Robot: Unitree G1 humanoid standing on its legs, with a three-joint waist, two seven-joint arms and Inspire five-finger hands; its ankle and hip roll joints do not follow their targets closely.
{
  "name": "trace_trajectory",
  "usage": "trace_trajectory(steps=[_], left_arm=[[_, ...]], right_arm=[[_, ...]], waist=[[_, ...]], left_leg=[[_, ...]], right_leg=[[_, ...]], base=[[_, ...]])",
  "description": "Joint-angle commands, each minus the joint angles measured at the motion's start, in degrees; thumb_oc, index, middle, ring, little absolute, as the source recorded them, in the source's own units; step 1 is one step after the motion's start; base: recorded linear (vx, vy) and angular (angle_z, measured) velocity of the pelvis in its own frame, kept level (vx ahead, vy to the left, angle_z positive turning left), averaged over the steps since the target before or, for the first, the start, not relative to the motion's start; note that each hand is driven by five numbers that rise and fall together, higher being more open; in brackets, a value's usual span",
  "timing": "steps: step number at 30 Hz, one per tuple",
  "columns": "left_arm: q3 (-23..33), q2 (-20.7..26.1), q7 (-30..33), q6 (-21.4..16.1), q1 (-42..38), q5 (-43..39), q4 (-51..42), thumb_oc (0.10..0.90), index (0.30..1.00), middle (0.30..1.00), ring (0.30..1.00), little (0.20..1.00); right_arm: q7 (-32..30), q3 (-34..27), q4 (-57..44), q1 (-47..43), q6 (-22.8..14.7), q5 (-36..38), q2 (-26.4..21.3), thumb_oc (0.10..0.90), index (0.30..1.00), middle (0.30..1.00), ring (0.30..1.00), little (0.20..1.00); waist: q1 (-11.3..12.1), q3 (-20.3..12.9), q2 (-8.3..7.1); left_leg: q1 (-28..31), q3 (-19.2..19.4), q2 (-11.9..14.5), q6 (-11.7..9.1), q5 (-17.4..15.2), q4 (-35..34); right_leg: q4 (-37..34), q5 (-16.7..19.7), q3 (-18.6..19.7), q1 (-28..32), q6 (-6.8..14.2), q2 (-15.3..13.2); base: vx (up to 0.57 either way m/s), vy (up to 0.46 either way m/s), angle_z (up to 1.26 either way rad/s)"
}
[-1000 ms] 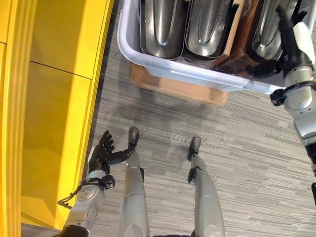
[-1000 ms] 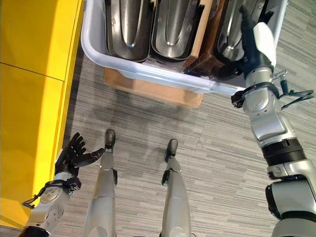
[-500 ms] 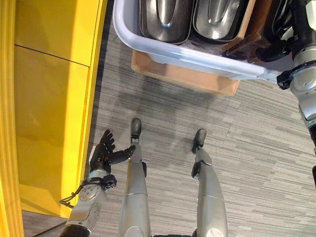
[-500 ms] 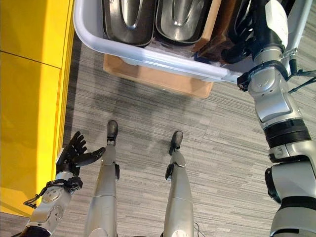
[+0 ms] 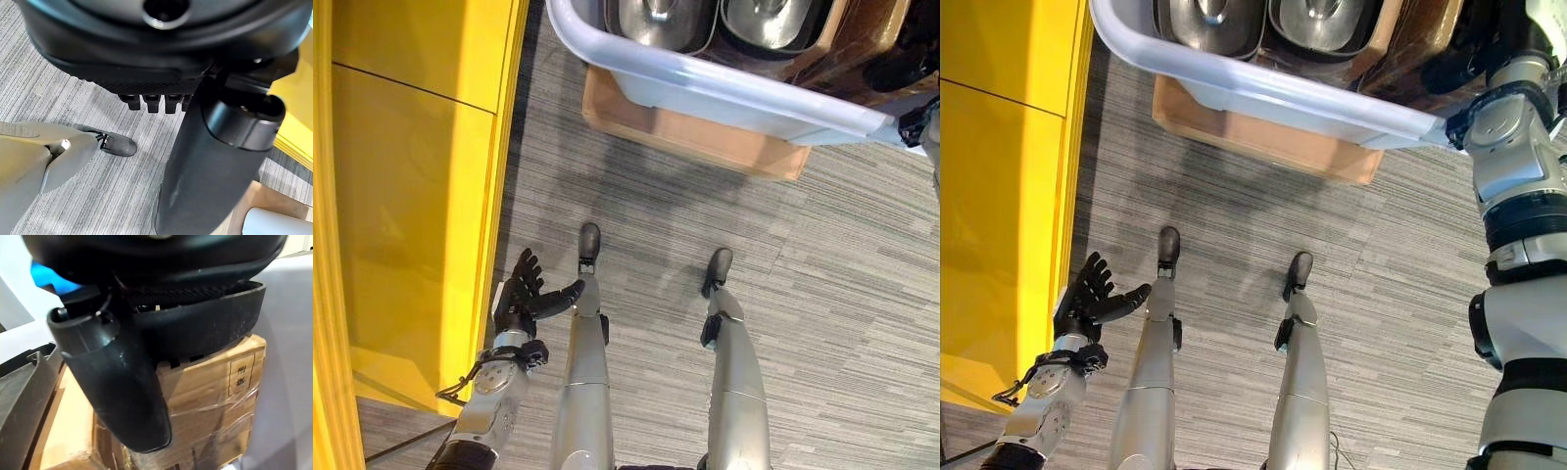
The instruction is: Move parts from the plastic box to the shelf.
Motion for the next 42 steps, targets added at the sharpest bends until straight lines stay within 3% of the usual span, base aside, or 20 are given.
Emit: trace_trajectory(steps=[1, 2, 6, 18, 27, 35, 42], left_arm=[[0.4, 0.7, 1.0, -3.2, 2.6, -0.8, -4.8, 0.900, 1.000, 1.000, 1.000, 1.000], [0.3, 0.6, 1.0, -3.3, 2.4, -0.8, -4.7, 0.900, 1.000, 1.000, 1.000, 1.000], [0.1, 0.3, 1.1, -3.4, 1.8, -0.4, -4.1, 0.900, 1.000, 1.000, 1.000, 1.000], [0.5, 0.0, 0.5, -1.9, 1.5, 0.7, -2.0, 0.900, 1.000, 1.000, 1.000, 1.000], [2.9, 0.8, -1.6, -0.8, 2.7, 1.3, -0.7, 0.900, 1.000, 1.000, 1.000, 1.000], [4.7, 1.7, -4.2, 0.1, 3.7, 2.0, 0.2, 0.900, 1.000, 1.000, 1.000, 1.000], [6.2, 2.0, -6.4, 0.5, 5.6, 2.4, 0.8, 0.900, 1.000, 1.000, 1.000, 1.000]], right_arm=[[2.1, 4.6, 3.9, -0.8, 1.7, 1.8, -1.6, 0.561, 0.525, 0.525, 0.525, 0.525], [2.1, 4.7, 3.6, -0.5, 1.7, 1.7, -1.6, 0.400, 0.300, 0.300, 0.300, 0.300], [2.3, 4.9, 1.0, 1.0, 1.9, 0.6, -1.0, 0.400, 0.300, 0.300, 0.300, 0.300], [1.9, -3.7, -19.0, 15.7, 2.1, -1.8, -0.2, 0.400, 0.300, 0.300, 0.300, 0.300], [3.2, -13.4, -32.3, 29.4, 0.3, -3.1, 0.6, 0.400, 0.300, 0.300, 0.300, 0.300], [4.3, -17.1, -36.2, 33.4, -1.1, -3.1, 0.4, 0.400, 0.300, 0.300, 0.300, 0.300], [5.7, -17.7, -37.3, 33.8, -1.5, -4.4, -0.8, 0.400, 0.300, 0.300, 0.300, 0.300]], waist=[[-0.7, -0.4, 2.63], [-0.7, -0.4, 2.61], [-0.9, -0.4, 2.27], [-1.7, -0.4, -1.11], [-0.7, -0.4, -3.72], [0.7, -0.6, -4.23], [1.1, -5.0, -3.46]], left_leg=[[3.1, 1.9, 1.1, 1.2, -8.3, 6.0], [3.1, 1.9, 1.1, 1.2, -8.3, 6.0], [3.6, 2.0, 1.2, 1.2, -8.3, 5.9], [8.7, 1.6, 1.5, 1.3, -9.1, 6.3], [19.4, 1.5, 1.8, 1.5, -8.9, 4.0], [29.6, 1.5, 2.3, 1.3, -8.1, 0.8], [36.2, 1.9, 3.0, 1.1, -7.6, -3.0]], right_leg=[[-6.1, 6.6, 0.2, 3.6, -1.1, 1.5], [-6.1, 6.6, 0.2, 3.6, -1.1, 1.5], [-5.9, 6.6, 0.4, 3.7, -1.1, 1.6], [-6.1, 6.6, -0.9, 9.7, -0.8, 1.5], [-9.8, 7.1, -2.4, 22.0, -0.4, 1.0], [-12.6, 6.8, -3.2, 32.7, 0.1, 0.5], [-14.8, 6.0, -3.9, 38.5, 0.3, 0.3]], base=[[0.00, 0.000, 0.00], [0.00, 0.000, 0.00], [0.00, 0.000, 0.00], [-0.01, -0.003, 0.01], [-0.02, 0.002, 0.03], [0.01, 0.002, -0.01], [0.06, 0.004, 0.01]])
